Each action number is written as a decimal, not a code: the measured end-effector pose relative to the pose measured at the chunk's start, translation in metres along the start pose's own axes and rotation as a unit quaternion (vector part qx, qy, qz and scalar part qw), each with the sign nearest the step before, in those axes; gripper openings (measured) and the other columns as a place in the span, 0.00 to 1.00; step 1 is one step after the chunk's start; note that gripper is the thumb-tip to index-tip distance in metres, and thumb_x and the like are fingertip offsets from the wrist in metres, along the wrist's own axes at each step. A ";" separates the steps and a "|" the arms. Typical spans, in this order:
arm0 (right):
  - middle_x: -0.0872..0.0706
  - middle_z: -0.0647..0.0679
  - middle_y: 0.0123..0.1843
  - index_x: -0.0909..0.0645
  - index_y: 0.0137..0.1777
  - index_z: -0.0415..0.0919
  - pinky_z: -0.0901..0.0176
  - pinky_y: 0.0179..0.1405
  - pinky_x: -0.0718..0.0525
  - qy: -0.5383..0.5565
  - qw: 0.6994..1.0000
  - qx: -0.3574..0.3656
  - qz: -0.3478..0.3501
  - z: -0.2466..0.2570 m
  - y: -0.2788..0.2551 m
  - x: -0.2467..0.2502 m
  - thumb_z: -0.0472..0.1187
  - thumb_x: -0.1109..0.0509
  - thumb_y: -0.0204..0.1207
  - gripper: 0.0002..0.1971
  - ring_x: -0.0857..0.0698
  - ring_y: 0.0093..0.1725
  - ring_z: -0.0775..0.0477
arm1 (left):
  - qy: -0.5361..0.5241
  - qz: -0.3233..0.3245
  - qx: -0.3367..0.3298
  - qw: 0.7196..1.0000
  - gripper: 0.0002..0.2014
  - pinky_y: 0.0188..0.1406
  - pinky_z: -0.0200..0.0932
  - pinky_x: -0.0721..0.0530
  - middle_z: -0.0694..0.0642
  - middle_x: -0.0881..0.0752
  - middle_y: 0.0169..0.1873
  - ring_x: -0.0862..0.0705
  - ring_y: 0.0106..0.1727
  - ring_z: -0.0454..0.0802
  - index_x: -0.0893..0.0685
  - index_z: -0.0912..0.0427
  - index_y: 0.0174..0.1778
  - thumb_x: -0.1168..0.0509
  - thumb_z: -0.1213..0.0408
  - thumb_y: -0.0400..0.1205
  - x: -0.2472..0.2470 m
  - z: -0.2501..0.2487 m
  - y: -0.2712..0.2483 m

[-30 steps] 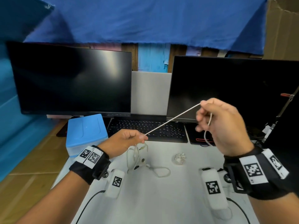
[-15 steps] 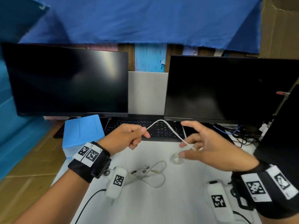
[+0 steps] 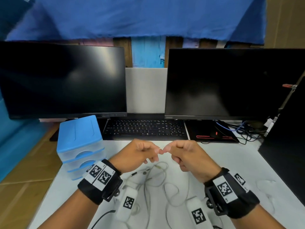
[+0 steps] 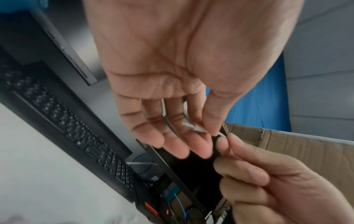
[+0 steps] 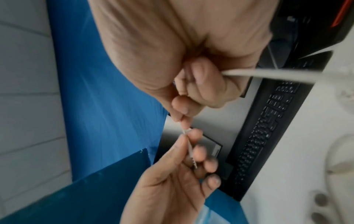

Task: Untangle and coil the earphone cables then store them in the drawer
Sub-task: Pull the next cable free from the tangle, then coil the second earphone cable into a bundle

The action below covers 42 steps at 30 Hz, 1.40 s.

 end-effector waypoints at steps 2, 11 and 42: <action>0.27 0.57 0.23 0.11 0.46 0.35 0.70 0.19 0.37 -0.027 1.000 0.012 -0.010 -0.007 0.002 0.005 0.38 0.32 0.81 0.10 0.34 0.22 0.60 | -0.033 0.032 0.022 0.999 0.11 0.42 0.43 0.21 0.53 0.10 0.31 0.16 0.35 0.46 0.09 0.55 0.50 0.36 0.58 0.84 -0.014 0.007 -0.002; 0.09 0.39 0.39 0.08 0.42 0.41 0.69 0.40 0.19 -0.045 0.992 0.080 -0.091 -0.029 0.009 0.023 0.36 0.25 0.76 0.04 0.19 0.35 0.56 | -0.222 0.012 0.095 0.970 0.12 0.40 0.39 0.14 0.60 0.09 0.39 0.10 0.38 0.50 0.11 0.63 0.44 0.36 0.60 0.80 -0.020 0.033 -0.012; 0.08 0.58 0.47 0.11 0.53 0.48 0.61 0.53 0.14 -0.348 0.911 0.099 0.197 -0.006 -0.058 -0.038 0.46 0.34 0.81 0.10 0.12 0.46 0.61 | -0.399 -0.167 0.136 0.891 0.07 0.35 0.36 0.11 0.58 0.10 0.38 0.10 0.35 0.46 0.12 0.68 0.49 0.36 0.71 0.82 -0.009 0.032 -0.016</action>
Point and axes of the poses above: each hand's wrist, its own y-axis towards the middle knuckle, its own x-axis out of the back of the hand, z = x × y, the point moved 8 cm from there along y, towards the middle knuckle
